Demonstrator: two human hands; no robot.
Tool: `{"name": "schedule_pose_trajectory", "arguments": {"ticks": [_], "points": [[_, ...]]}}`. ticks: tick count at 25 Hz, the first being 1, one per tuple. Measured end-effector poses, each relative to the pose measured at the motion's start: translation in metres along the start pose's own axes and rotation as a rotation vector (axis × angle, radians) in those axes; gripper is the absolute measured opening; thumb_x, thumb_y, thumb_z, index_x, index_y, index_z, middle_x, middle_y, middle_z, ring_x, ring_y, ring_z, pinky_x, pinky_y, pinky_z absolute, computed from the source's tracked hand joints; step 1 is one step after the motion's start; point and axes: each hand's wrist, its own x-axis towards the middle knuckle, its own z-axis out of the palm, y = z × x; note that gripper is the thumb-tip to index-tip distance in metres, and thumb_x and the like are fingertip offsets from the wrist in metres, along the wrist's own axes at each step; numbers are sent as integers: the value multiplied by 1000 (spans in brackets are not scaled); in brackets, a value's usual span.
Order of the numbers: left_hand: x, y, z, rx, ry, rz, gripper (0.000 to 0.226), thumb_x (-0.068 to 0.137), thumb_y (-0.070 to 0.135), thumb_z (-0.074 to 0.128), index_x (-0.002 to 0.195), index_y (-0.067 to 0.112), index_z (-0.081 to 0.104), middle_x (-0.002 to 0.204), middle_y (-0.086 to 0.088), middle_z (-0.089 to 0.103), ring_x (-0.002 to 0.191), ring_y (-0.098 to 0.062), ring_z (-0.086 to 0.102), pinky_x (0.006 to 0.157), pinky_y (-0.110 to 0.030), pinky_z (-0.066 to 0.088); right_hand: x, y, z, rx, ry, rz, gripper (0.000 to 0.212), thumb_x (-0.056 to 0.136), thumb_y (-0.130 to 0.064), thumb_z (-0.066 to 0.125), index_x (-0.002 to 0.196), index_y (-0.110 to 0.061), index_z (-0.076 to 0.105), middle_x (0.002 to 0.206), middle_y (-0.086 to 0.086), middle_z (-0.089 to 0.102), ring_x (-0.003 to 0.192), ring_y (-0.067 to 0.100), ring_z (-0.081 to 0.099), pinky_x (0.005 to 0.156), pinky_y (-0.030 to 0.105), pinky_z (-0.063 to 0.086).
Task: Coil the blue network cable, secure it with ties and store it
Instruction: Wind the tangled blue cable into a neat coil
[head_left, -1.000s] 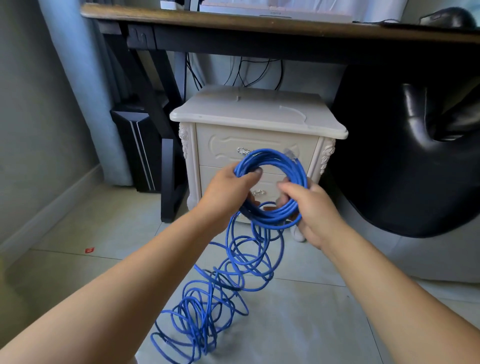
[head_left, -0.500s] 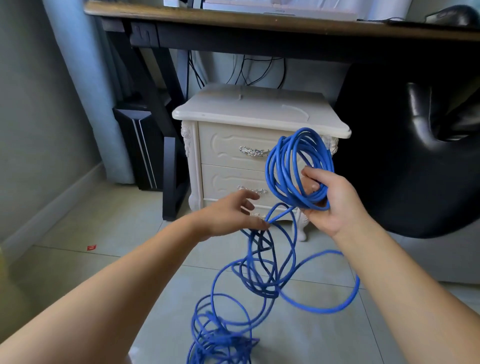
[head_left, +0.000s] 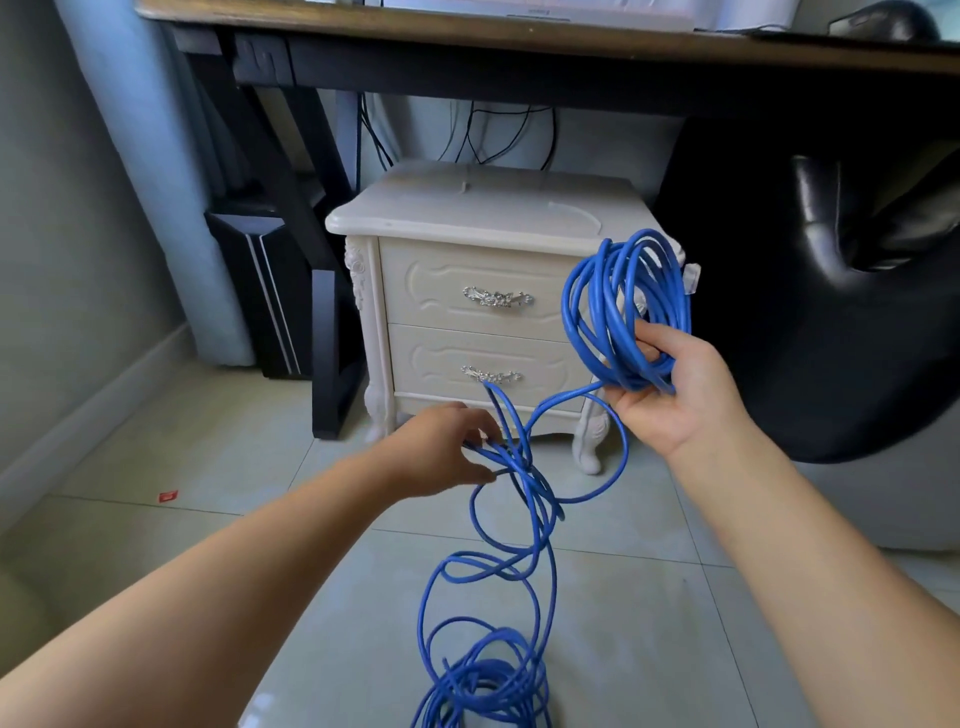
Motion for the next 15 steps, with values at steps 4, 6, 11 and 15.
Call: {"name": "schedule_pose_trajectory", "arguments": {"ticks": [4, 6, 11, 15], "points": [[7, 2, 4, -57, 214, 22, 20, 88, 30, 70, 105, 19, 69, 88, 4, 54, 74, -12, 51, 67, -23, 36, -3, -4, 0, 22, -21, -14, 23, 94, 0, 46, 74, -12, 47, 47, -4, 39, 47, 8, 43, 62, 30, 59], [8, 4, 3, -143, 400, 32, 22, 87, 29, 71, 105, 18, 66, 93, 2, 51, 72, -5, 49, 69, -21, 36, -2, -8, -2, 54, -51, -4, 19, 87, 5, 49, 76, -10, 50, 61, 0, 42, 60, 13, 47, 58, 32, 59], [7, 14, -8, -22, 604, -285, 48, 80, 58, 68, 68, 18, 46, 71, 3, 49, 66, -23, 48, 54, -30, 32, 0, -15, -4, 153, -53, -39, 31, 54, 7, 57, 81, -9, 54, 73, 4, 44, 72, 19, 49, 59, 38, 60], [11, 16, -8, -52, 402, -410, 55, 75, 71, 64, 73, 18, 50, 75, -2, 61, 70, -24, 62, 56, -30, 45, 1, -15, -2, 127, -59, -27, 20, 70, 9, 52, 80, -8, 52, 75, 6, 41, 70, 20, 45, 62, 39, 61]]}}
